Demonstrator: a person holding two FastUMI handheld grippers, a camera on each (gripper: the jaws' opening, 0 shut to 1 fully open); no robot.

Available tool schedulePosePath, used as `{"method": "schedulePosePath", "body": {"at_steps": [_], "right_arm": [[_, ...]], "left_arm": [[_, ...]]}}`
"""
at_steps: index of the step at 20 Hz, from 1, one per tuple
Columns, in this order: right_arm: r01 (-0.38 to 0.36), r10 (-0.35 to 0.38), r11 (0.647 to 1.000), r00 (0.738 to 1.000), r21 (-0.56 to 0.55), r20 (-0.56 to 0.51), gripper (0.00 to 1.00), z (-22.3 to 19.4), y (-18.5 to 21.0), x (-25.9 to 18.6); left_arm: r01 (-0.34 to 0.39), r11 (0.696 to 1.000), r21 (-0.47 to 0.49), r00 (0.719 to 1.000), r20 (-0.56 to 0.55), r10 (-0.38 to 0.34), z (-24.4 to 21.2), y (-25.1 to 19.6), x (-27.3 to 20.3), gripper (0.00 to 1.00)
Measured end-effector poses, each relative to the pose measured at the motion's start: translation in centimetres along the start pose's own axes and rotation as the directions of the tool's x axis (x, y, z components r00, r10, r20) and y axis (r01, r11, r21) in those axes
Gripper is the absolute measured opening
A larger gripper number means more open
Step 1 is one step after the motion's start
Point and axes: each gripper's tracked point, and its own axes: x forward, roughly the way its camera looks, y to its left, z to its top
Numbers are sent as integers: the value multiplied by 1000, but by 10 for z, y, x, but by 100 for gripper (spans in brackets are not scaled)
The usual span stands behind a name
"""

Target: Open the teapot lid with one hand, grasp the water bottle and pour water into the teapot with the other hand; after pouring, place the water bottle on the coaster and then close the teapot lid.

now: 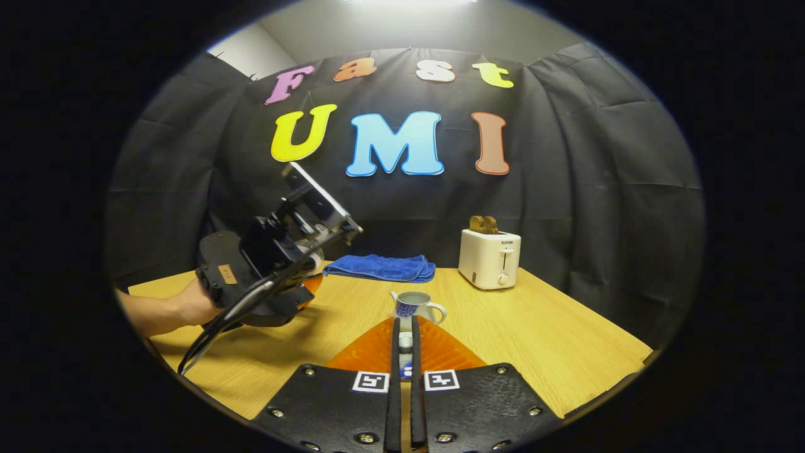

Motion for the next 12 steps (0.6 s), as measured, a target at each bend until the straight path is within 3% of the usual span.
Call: {"method": "schedulePosePath", "body": {"at_steps": [4,12], "right_arm": [[-12,12,1000,1000,-7,-16,6,-8,1,-14],[-21,22,999,999,30,-42,6,-19,-1,-17]], "left_arm": [[30,984,174,1000,-10,-29,11,-17,12,84],[79,893,442,997,-22,-77,32,-52,15,85]]}}
